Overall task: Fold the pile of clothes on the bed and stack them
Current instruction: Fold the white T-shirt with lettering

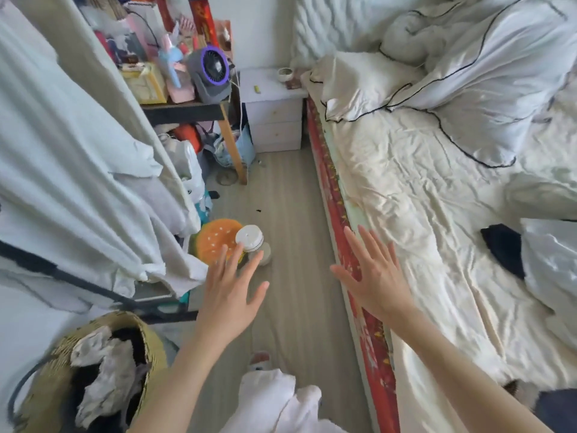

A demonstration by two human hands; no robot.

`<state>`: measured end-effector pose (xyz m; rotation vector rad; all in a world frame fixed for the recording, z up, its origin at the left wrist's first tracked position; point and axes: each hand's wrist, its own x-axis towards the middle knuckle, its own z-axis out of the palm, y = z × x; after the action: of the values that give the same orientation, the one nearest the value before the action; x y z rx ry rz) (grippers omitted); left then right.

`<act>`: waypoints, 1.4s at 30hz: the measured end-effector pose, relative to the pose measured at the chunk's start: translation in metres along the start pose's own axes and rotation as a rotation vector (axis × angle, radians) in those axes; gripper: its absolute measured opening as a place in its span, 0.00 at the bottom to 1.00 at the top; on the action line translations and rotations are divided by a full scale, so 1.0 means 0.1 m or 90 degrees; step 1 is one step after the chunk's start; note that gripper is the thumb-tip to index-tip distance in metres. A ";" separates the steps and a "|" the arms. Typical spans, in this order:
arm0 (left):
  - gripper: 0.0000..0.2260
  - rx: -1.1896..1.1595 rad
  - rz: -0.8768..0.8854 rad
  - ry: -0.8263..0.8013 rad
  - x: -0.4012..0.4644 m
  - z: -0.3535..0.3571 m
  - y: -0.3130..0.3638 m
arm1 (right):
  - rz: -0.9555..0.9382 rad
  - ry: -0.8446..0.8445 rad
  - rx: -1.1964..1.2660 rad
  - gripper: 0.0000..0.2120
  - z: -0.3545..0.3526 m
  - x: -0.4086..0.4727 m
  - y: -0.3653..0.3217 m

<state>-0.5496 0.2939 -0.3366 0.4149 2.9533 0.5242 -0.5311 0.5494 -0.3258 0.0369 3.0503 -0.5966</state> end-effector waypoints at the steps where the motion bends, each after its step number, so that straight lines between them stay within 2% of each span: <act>1: 0.25 -0.006 0.030 0.000 0.21 -0.06 -0.06 | 0.021 0.009 -0.003 0.34 -0.02 0.13 -0.03; 4: 0.24 0.005 0.108 -0.006 0.86 -0.20 -0.14 | 0.083 0.051 -0.003 0.34 -0.09 0.48 -0.07; 10: 0.25 0.007 0.267 -0.096 1.98 -0.05 0.15 | 0.242 0.114 0.004 0.33 -0.12 0.83 0.22; 17: 0.26 0.071 0.395 -0.228 3.25 0.42 0.86 | 0.411 0.141 0.025 0.33 -0.10 1.31 1.06; 24: 0.26 0.111 0.511 -0.319 4.52 0.84 1.98 | 0.556 0.160 0.031 0.34 -0.44 1.85 2.10; 32: 0.26 0.194 0.629 -0.418 5.32 1.51 3.01 | 0.732 0.160 0.060 0.33 -0.70 1.90 2.95; 36: 0.26 0.244 0.677 -0.483 5.61 2.00 3.39 | 0.848 0.115 0.077 0.33 -0.59 1.81 3.36; 42: 0.27 0.339 0.747 -0.497 6.10 2.90 3.70 | 0.975 0.088 0.094 0.31 -0.26 1.83 4.17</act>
<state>-0.9955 0.8955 -0.5161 1.8778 1.7831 -0.3461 -0.7027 0.9480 -0.4653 2.0910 2.0392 -0.5683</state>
